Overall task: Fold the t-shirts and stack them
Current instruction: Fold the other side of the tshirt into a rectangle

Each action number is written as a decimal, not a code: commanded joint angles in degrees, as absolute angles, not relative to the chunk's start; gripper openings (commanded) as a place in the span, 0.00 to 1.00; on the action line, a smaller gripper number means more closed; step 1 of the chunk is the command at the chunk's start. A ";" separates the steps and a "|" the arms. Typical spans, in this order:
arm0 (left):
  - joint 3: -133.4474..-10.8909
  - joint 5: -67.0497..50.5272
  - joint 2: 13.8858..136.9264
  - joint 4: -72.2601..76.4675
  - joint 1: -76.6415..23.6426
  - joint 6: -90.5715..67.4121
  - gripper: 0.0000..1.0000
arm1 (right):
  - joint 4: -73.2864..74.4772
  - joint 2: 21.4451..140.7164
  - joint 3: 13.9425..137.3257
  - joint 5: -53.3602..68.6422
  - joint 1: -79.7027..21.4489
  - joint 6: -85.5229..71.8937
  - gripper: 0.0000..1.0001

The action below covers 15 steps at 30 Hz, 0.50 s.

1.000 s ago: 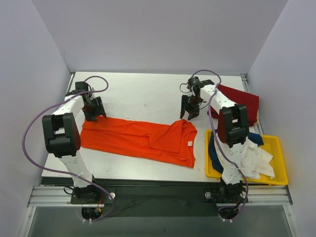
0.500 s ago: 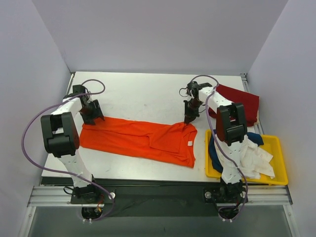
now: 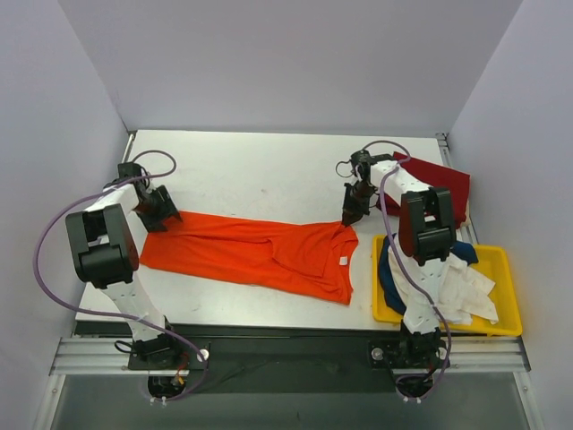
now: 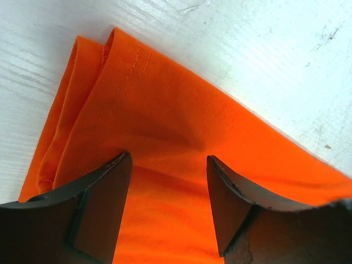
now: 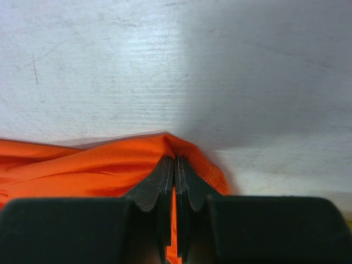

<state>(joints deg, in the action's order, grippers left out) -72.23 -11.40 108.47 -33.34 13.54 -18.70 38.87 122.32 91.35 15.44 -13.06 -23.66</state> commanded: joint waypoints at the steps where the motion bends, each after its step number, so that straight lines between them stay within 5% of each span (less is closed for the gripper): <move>1: -69.70 -9.05 109.60 -30.15 14.85 -18.28 0.68 | 39.03 118.48 90.00 13.71 -11.87 -25.31 0.00; 15: -71.36 -8.61 109.43 -30.76 14.42 -16.35 0.68 | 37.00 116.02 87.63 13.71 -10.55 -26.98 0.00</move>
<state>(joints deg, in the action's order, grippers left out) -71.72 -12.01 108.22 -32.67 13.87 -18.83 35.44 120.20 88.14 15.88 -11.40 -26.92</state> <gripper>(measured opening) 0.675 0.029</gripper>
